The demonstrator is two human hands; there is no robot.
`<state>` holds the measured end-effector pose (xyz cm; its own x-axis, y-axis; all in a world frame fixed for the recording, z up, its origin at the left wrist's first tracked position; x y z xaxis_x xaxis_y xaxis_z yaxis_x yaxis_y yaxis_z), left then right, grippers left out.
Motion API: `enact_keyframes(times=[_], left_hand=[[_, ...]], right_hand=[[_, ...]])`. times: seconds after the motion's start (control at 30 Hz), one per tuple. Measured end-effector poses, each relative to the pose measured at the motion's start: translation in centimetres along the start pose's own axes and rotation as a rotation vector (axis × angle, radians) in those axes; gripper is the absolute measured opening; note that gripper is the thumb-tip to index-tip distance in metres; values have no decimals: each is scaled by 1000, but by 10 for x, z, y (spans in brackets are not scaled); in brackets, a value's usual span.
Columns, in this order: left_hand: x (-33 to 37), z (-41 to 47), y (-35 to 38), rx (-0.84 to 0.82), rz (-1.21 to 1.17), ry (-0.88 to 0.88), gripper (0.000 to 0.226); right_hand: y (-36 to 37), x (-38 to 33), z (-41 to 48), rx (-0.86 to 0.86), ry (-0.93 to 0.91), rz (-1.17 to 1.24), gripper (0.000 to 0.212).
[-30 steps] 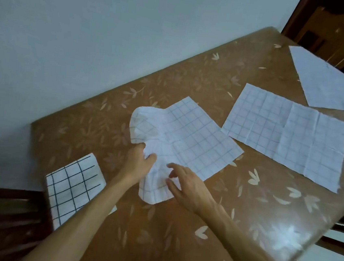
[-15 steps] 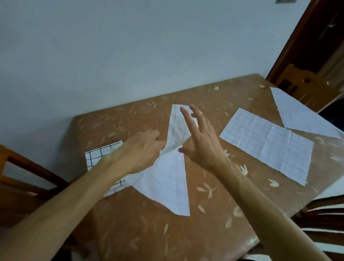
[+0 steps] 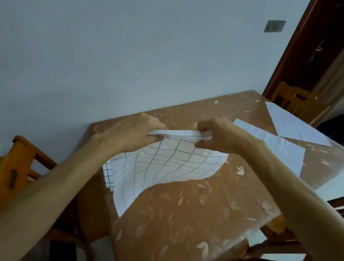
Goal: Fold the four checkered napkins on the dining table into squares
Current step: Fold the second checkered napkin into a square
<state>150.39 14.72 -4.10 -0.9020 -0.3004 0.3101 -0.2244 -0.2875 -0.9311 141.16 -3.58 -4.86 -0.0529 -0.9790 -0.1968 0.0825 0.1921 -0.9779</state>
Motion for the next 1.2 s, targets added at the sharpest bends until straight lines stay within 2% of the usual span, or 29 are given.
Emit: enact_keyframes(times=[0.1, 0.33, 0.6, 0.73, 0.83, 1.03, 1.1, 1.2], left_hand=[[-1, 3, -4, -57, -77, -60, 12], [7, 10, 10, -122, -50, -174, 5], [54, 18, 23, -180, -194, -245, 4], [60, 20, 23, -227, -284, -308, 3], [45, 29, 30, -201, -182, -347, 4], [-15, 67, 64, -107, 97, -372, 7], [-44, 80, 85, -92, 98, -375, 11], [-83, 99, 120, -99, 63, -380, 15]], right_hand=[[-12, 14, -12, -58, 33, 85, 27], [-17, 58, -33, -68, 34, 113, 22], [-11, 100, -60, -228, 0, 195, 36], [-8, 106, -67, -324, 4, 251, 30], [6, 116, -55, -393, 9, 195, 20], [48, 139, 6, -290, 72, 127, 14], [69, 149, 26, -266, 106, 110, 18], [100, 170, 54, -193, 179, 67, 12]])
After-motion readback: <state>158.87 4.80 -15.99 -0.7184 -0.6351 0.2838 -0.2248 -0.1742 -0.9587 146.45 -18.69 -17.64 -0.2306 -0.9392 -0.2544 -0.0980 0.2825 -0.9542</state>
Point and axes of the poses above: each hand's wrist, its own z-axis towards the middle knuckle, its own y-axis out of the palm, x = y × z, the point moved 6 cm from there along z, towards the middle knuckle, and after that the axes turned 3 degrees about -z, right-handed, at the moved point
